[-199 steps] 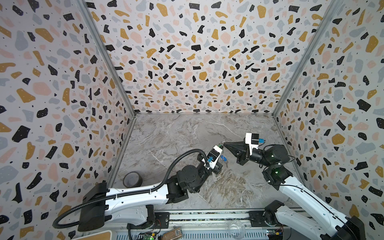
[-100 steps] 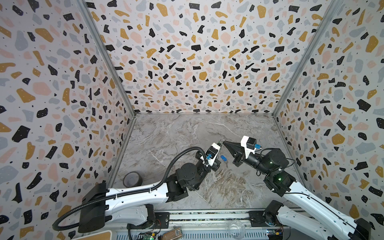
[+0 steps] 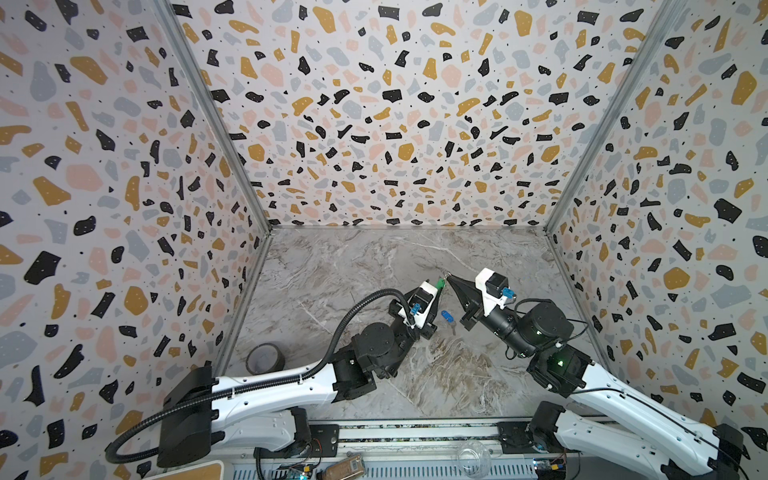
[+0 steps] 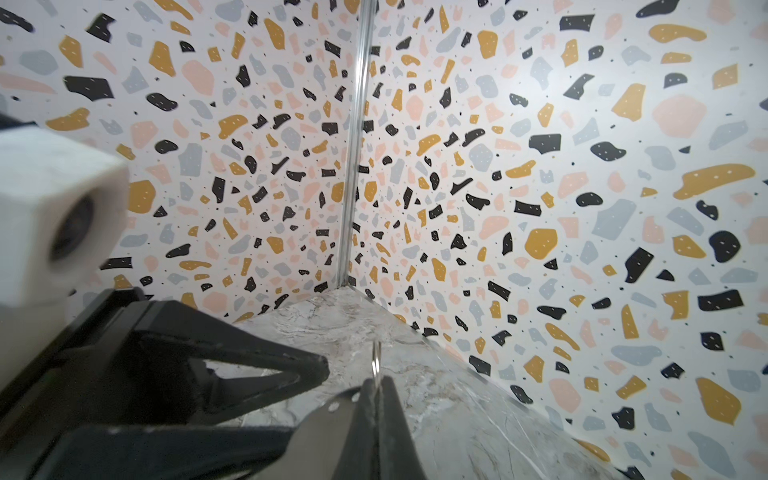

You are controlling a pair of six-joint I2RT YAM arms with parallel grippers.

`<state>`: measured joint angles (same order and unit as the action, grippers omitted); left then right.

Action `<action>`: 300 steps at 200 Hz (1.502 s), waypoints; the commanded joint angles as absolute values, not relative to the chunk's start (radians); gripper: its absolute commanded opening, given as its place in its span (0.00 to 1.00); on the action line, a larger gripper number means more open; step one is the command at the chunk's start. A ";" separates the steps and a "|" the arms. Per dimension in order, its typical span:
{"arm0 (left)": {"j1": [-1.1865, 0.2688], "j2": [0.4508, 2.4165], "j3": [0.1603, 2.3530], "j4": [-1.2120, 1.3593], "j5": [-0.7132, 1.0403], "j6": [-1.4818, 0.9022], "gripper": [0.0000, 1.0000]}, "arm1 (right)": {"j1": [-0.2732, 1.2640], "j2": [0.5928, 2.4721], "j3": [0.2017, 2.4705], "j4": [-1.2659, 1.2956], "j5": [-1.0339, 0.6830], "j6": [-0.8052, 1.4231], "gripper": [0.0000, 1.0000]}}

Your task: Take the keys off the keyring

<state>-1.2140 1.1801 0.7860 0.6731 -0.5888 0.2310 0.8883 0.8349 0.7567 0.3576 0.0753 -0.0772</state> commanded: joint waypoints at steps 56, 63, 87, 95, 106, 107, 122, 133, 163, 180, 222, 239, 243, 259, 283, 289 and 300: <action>-1.193 1.186 0.826 0.673 -0.625 0.230 0.38 | 0.903 0.878 0.857 0.254 0.250 -0.039 0.00; -1.193 1.187 0.828 0.671 -0.623 0.231 0.38 | 0.903 0.879 0.860 0.249 0.252 -0.038 0.00; -1.190 1.187 0.831 0.665 -0.626 0.236 0.39 | 0.904 0.872 0.852 0.258 0.250 -0.039 0.00; -1.189 1.186 0.831 0.665 -0.627 0.238 0.39 | 0.903 0.868 0.846 0.264 0.249 -0.039 0.00; -1.187 1.183 0.831 0.661 -0.628 0.242 0.39 | 0.903 0.863 0.841 0.269 0.245 -0.038 0.00; -1.187 1.183 0.831 0.660 -0.628 0.243 0.39 | 0.903 0.863 0.842 0.269 0.245 -0.037 0.00; -1.183 1.170 0.829 0.648 -0.634 0.256 0.41 | 0.899 0.852 0.828 0.285 0.210 -0.056 0.00; -1.176 1.154 0.823 0.635 -0.637 0.261 0.43 | 0.889 0.838 0.809 0.306 0.157 -0.074 0.00; -1.143 1.066 0.783 0.594 -0.617 0.263 0.48 | 0.770 0.796 0.753 0.368 -0.132 -0.059 0.00; -1.111 1.002 0.752 0.563 -0.560 0.231 0.52 | 0.670 0.782 0.720 0.428 -0.340 -0.039 0.00; -1.010 0.873 0.694 0.478 -0.357 0.144 0.64 | 0.474 0.842 0.729 0.535 -0.772 0.040 0.00; -0.965 0.854 0.695 0.433 -0.265 0.129 0.66 | 0.423 0.887 0.752 0.571 -0.892 0.067 0.00; -0.956 0.855 0.697 0.426 -0.242 0.125 0.66 | 0.412 0.897 0.755 0.583 -0.920 0.075 0.00; -0.925 0.873 0.712 0.405 -0.148 0.119 0.67 | 0.388 0.939 0.769 0.636 -1.021 0.106 0.00; -0.885 0.922 0.738 0.403 0.023 0.095 0.68 | 0.379 0.977 0.777 0.711 -1.117 0.129 0.00; -0.877 0.936 0.745 0.400 0.070 0.091 0.68 | 0.377 0.981 0.775 0.728 -1.127 0.133 0.00; -0.861 0.961 0.758 0.394 0.151 0.080 0.68 | 0.376 0.987 0.778 0.745 -1.139 0.137 0.00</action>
<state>-0.8894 0.9237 0.7155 0.3977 -0.0937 0.1184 0.3809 0.9947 0.7250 0.6117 -1.0008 0.0948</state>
